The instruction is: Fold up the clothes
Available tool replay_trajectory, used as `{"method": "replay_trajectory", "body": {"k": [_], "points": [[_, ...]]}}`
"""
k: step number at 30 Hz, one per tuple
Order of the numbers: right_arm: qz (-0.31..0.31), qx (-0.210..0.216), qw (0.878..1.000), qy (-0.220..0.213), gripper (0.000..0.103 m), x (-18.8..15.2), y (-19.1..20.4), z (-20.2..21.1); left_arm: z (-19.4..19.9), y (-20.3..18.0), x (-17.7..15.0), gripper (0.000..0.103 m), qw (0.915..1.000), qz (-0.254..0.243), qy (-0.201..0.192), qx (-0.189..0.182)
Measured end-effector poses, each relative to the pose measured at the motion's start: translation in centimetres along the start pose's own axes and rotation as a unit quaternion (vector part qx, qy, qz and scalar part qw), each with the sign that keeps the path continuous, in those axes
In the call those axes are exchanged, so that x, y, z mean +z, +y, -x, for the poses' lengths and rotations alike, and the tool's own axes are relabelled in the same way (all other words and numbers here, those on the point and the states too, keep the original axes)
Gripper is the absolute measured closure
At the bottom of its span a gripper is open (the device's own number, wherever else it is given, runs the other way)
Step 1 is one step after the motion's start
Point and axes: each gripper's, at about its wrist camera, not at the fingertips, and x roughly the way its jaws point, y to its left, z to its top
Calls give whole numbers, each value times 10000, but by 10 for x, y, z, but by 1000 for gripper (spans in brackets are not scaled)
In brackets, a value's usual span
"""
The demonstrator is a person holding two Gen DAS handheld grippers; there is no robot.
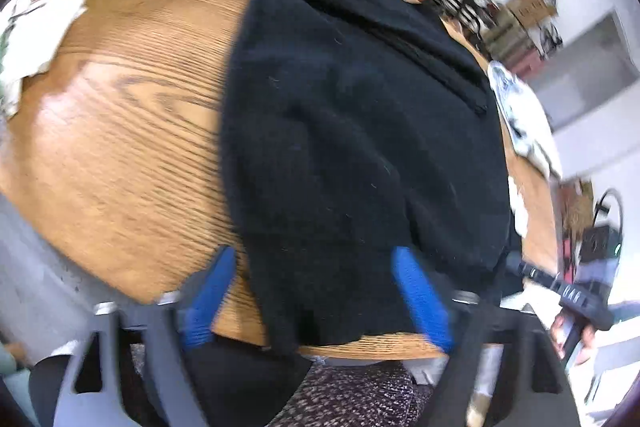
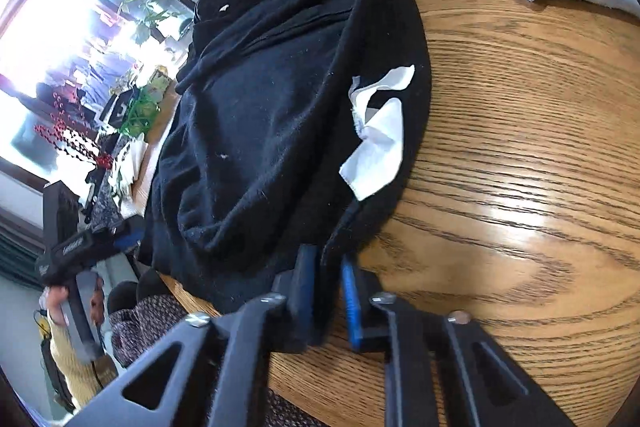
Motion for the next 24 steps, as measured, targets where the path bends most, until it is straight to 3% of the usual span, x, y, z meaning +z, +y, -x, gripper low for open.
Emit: {"method": "replay_trajectory", "body": {"k": [1, 4, 6, 8, 11, 15, 16, 17, 18, 19, 23, 24], "points": [[-63, 18, 9999, -78, 98, 2, 0, 3, -1, 0, -1, 92, 10000, 38, 5, -36], [-337, 133, 9988, -340, 98, 4, -9, 23, 8, 10, -7, 92, 9994, 246, -56, -227], [-510, 172, 9976, -433, 98, -2, -24, 42, 15, 16, -18, 98, 9995, 306, -28, -111], [-650, -59, 9969, -444, 99, -11, -39, 52, 17, 18, -30, 98, 9992, 383, 85, -125], [-875, -235, 9958, -93, 99, -26, -53, 36, 24, 8, -39, 98, 9997, 222, 76, -36], [-541, -380, 9978, -49, 98, -30, -39, 34, 38, -5, -37, 98, 9994, -106, -29, 328], [-397, -522, 9979, -5, 96, -29, -34, 36, 41, -4, -36, 97, 9983, -192, -15, 546], [-273, -645, 9975, 27, 87, -28, -33, 40, 43, -4, -36, 96, 9965, -277, 38, 793], [-119, -842, 9964, 33, 73, -27, -30, 44, 44, -3, -35, 93, 9957, -289, 94, 879], [4, -977, 9952, -71, 52, -24, -28, 52, 46, -1, -33, 93, 9953, -258, 142, 922], [284, -1286, 9891, -651, 65, 4, -25, 78, 66, 0, -2, 87, 9961, -4, -197, 854], [348, -1322, 9875, -780, 66, 16, -21, 78, 69, -3, 7, 74, 9959, 54, -319, 840]]}}
